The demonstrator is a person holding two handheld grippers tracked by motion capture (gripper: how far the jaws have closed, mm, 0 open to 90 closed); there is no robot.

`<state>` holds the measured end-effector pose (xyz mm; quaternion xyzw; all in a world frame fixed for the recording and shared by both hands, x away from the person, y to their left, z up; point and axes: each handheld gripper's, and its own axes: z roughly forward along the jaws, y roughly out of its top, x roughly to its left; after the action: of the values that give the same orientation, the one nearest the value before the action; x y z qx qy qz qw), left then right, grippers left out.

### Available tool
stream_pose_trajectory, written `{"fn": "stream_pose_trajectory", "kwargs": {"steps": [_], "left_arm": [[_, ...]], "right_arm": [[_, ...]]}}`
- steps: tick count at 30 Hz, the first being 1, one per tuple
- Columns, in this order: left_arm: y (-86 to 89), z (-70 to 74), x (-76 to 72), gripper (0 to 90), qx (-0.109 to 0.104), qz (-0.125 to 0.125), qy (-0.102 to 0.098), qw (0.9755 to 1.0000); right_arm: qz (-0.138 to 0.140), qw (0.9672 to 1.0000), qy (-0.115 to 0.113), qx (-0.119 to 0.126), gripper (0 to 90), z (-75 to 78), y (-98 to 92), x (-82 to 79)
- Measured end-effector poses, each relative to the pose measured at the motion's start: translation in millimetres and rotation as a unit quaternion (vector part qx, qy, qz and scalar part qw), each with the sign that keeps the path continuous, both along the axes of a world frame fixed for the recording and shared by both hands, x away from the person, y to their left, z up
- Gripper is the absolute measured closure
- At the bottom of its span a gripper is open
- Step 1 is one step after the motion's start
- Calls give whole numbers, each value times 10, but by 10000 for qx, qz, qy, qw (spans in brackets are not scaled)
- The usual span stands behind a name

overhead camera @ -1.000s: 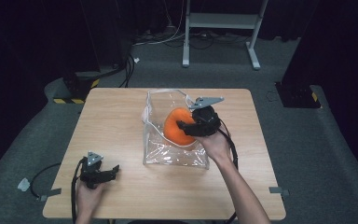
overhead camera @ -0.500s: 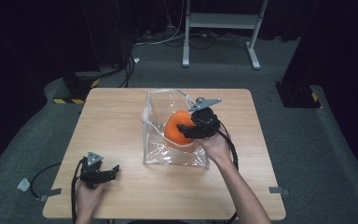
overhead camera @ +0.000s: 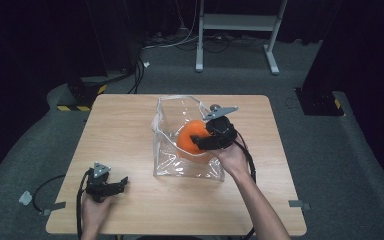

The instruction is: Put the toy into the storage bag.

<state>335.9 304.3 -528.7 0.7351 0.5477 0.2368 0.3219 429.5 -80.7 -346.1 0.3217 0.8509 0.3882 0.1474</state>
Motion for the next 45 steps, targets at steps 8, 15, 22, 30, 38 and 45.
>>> {"fn": "stream_pose_trajectory", "kwargs": {"steps": [8, 15, 22, 30, 38, 45], "left_arm": [[-1, -1, 0, 149, -10, 2, 2, 10000], [0, 0, 0, 149, 0, -1, 0, 10000], [-1, 0, 0, 150, -8, 1, 2, 10000], [-1, 0, 0, 150, -8, 5, -1, 10000], [-1, -1, 0, 150, -12, 7, -4, 10000], [-3, -1, 0, 149, -21, 10, -4, 10000]], "right_arm": [[-15, 10000, -30, 80, 320, -14, -24, -13], [-63, 9999, 24, 96, 315, -71, -40, 8], [-43, 9999, 6, 149, 314, -72, -53, 1], [-39, 9993, -48, 356, 331, -39, -116, -11], [-65, 9985, -194, 509, 339, 14, -178, -48], [-85, 9968, -237, 762, 336, 67, -244, -52]]}}
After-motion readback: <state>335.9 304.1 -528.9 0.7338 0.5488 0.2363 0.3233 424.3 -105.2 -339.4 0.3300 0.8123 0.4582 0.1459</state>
